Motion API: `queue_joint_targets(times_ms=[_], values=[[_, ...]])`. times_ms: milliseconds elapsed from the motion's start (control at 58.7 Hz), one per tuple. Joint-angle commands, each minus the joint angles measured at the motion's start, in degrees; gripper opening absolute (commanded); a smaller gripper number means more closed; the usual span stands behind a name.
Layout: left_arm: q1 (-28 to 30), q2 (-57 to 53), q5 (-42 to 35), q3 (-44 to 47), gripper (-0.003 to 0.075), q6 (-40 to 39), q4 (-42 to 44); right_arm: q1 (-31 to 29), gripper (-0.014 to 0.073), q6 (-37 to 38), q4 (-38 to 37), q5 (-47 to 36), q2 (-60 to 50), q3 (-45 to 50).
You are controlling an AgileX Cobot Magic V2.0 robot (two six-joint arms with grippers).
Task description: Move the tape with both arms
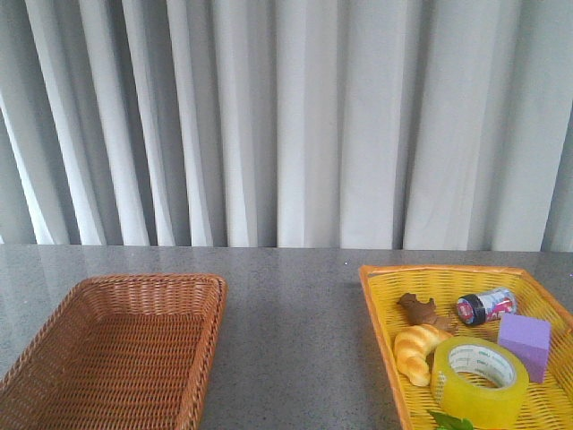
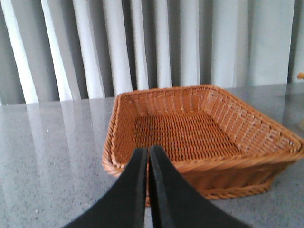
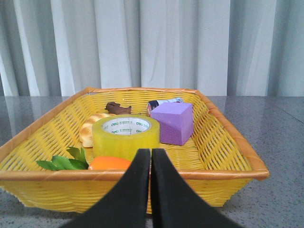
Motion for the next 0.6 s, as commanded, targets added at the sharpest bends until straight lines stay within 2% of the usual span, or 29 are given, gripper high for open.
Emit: queue_joint_targets(times_ms=[0,205,460,580], values=[[-0.1,-0.8,-8.0,-3.0,-0.0006,-0.6,-1.6,-0.4,-0.0005,0.0,1.5,-4.9,-0.5,-2.2],[-0.1,3.4,-4.3,-15.0,-0.0006,-0.5,-1.3,-0.4,-0.0005,-0.2,2.5,-1.7,3.7,-15.3],[-0.1,21.9,6.9,-33.3,-0.0006,3.5,-1.1,-0.4,-0.0005,-0.6,2.1,12.7,20.9,-34.2],[-0.1,29.4,10.5,-36.4,-0.0006,3.5,-1.2,-0.4,-0.0005,-0.9,2.1,16.7,28.5,-37.5]])
